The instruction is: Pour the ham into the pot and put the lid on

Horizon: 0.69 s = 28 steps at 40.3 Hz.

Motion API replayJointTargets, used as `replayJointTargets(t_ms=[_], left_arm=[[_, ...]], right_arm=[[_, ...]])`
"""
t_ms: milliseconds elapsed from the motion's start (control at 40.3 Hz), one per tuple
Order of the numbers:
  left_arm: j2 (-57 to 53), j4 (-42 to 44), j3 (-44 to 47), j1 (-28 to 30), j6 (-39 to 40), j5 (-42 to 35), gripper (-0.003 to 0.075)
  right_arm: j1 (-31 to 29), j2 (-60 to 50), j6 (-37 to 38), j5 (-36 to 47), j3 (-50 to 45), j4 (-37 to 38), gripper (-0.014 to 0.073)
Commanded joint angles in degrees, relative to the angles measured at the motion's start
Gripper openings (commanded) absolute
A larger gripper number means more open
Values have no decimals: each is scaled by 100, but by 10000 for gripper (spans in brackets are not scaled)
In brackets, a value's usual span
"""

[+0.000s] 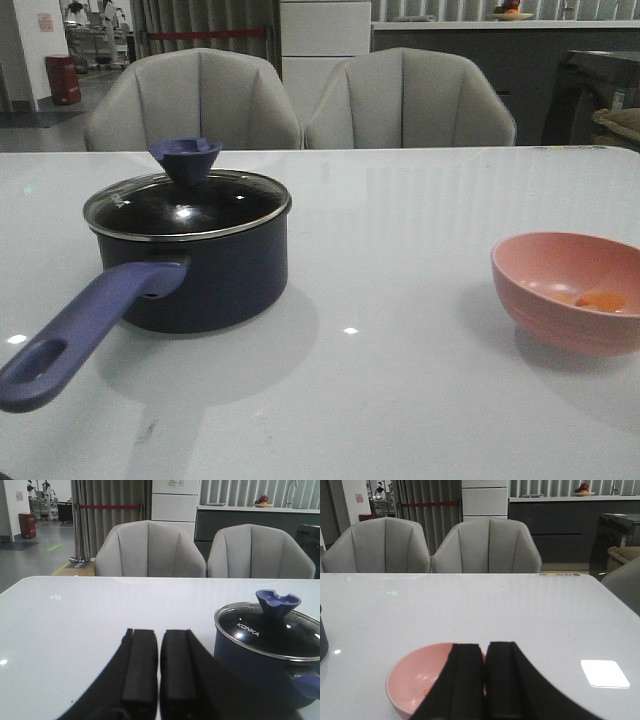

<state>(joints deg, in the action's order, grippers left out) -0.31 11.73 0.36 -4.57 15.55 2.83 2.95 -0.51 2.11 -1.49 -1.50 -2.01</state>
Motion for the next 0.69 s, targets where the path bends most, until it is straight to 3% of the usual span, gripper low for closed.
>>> replayJointTargets(t_ms=[0,347,546,670], left_arm=[[-130,-10,180,14,36,-442,125],[-130,-10,180,14,36,-478,125],[-93,-172,34,14,36,-1298,125],[-53,-313,-562,14,36,-869,125]], right_arm=[[-23,-110,-5,445,-57,61,159],[-23,-110,-5,445,-57,61,159],[-23,-110,-5,445,-57,61,159],[-23,-110,-5,445,-57,61,159]])
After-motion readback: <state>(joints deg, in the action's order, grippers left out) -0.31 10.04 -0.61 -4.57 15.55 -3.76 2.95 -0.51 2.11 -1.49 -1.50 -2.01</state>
